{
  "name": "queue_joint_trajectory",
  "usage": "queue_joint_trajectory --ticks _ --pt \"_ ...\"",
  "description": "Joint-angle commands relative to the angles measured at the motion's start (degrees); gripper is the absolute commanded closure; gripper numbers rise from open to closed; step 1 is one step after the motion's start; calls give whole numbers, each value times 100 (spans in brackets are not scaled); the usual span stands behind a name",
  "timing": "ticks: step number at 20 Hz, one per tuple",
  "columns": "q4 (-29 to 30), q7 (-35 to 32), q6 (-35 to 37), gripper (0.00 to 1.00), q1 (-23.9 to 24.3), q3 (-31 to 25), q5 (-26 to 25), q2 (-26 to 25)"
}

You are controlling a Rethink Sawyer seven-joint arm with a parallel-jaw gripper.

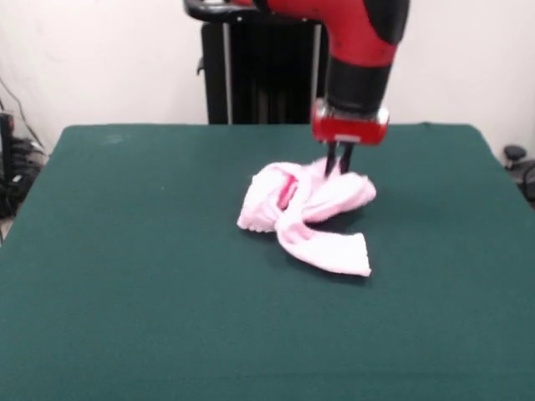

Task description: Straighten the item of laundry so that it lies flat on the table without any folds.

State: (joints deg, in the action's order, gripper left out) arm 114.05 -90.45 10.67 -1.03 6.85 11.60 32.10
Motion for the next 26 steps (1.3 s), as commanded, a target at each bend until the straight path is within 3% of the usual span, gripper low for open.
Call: queue_joint_trajectory --ticks 1,13,21,26 --pt "-611 -1690 2858 100 -360 158 333 990" --pt "-729 -1541 3918 100 -60 -62 513 1438" --pt "-1314 -1139 4823 100 277 69 103 1578" --pt "-1760 -935 4878 100 508 255 -160 1580"
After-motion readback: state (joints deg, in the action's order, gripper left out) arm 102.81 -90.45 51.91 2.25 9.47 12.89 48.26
